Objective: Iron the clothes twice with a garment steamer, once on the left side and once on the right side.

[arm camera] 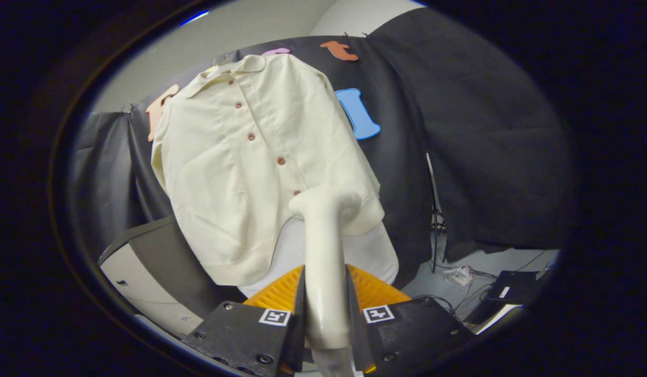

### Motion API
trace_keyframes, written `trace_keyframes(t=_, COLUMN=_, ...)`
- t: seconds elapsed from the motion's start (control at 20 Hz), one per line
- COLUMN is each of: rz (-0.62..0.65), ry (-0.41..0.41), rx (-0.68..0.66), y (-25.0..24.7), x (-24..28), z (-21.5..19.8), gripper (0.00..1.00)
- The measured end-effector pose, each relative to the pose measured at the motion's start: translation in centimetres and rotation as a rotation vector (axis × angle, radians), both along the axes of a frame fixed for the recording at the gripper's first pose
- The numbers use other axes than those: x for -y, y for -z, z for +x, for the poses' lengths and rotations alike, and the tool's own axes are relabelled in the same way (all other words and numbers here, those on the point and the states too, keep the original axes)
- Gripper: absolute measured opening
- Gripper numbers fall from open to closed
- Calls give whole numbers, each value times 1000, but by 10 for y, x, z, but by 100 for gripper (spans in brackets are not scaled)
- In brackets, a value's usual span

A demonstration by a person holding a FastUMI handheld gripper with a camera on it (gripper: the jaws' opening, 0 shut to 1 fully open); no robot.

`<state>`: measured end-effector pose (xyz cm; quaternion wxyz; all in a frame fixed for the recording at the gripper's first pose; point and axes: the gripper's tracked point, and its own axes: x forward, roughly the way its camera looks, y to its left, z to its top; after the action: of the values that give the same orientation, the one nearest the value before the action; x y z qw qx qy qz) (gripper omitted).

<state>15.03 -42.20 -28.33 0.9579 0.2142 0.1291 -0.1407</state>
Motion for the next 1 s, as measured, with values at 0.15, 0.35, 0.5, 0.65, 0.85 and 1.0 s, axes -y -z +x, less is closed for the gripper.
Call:
trace_keyframes(t=0.15, rz=-3, ry=-31, rx=6, y=-10, x=-21, z=-6, gripper=36)
trace_keyframes(t=0.35, rz=61, ry=-74, rx=54, y=-35, x=-56, z=-17, gripper=36)
trace_keyframes(t=0.5, rz=82, ry=-83, rx=76, y=-51, x=-78, z=-23, gripper=36)
trace_keyframes(t=0.65, rz=151, ry=-100, rx=129, y=-73, x=-103, z=-34, gripper=36)
trace_keyframes(t=0.85, rz=152, ry=-110, rx=157, y=-99, x=-127, z=-46, gripper=36)
trace_keyframes(t=1.0, rz=133, ry=-135, rx=184, y=-130, x=-148, z=-54, gripper=35)
